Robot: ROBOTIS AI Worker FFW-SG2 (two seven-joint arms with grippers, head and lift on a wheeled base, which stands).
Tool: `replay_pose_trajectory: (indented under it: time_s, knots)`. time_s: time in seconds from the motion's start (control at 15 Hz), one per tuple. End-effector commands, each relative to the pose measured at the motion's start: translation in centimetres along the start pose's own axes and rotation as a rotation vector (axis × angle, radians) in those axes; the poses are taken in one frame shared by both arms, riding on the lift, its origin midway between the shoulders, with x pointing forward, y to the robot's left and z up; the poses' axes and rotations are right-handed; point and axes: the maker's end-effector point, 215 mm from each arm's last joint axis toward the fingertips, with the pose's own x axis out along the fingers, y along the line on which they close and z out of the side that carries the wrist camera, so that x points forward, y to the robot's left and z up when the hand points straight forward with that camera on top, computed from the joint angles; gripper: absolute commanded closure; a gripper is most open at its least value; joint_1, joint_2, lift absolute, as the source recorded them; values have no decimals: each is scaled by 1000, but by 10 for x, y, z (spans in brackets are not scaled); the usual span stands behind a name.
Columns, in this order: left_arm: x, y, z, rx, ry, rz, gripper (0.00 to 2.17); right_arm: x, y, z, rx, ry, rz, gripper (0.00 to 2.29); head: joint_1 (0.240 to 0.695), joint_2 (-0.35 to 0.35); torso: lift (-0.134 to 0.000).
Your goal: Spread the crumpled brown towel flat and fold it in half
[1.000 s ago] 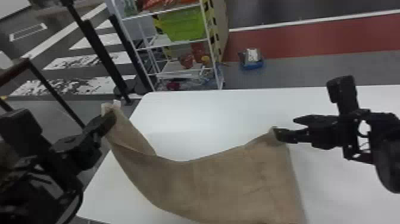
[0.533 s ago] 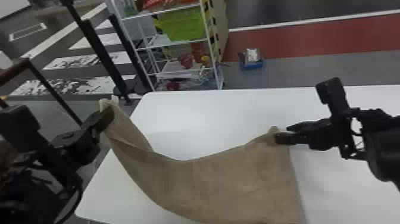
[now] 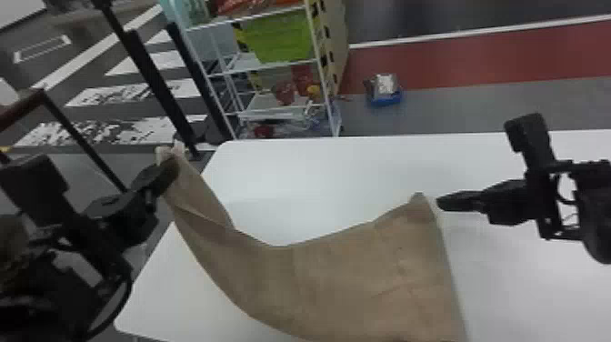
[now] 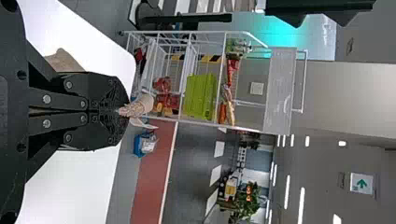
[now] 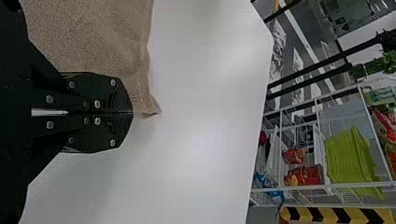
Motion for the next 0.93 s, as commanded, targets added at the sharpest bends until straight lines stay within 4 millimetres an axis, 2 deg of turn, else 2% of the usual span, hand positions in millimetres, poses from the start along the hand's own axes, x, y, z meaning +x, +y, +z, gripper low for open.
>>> replay_pose_trajectory:
  time_s: [0.0, 0.13, 0.2, 0.27, 0.33, 0.53, 0.6, 0.87]
  knots:
    - [0, 1, 0, -1, 0, 3, 1447, -7, -10, 4, 22, -36, -4, 1804, 695, 350, -124]
    - [1, 0, -2, 3, 4, 4, 1443, -6, -8, -6, 24, -18, -4, 1798, 695, 350, -124]
    - [1, 0, -1, 4, 1, 4, 1443, 0, 8, -20, -1, -9, 12, 1582, 695, 350, -124]
    - [1, 1, -3, 3, 5, 5, 1443, 2, 22, -20, -75, -36, -2, 721, 695, 350, -124]
    - [1, 1, -6, 0, 12, 4, 1443, 6, 31, -29, -157, -43, -52, -2, 695, 350, -124]
    - [3, 1, -9, -6, 17, -2, 1443, 8, 54, -31, -355, -115, -234, 43, 695, 350, -124]
    - [3, 1, -9, -6, 17, -2, 1443, 6, 56, -24, -395, -153, -283, 56, 695, 350, -124]
    - [3, 1, -11, -3, 22, -8, 1443, 6, 40, -8, -403, -174, -341, 107, 695, 350, -124]
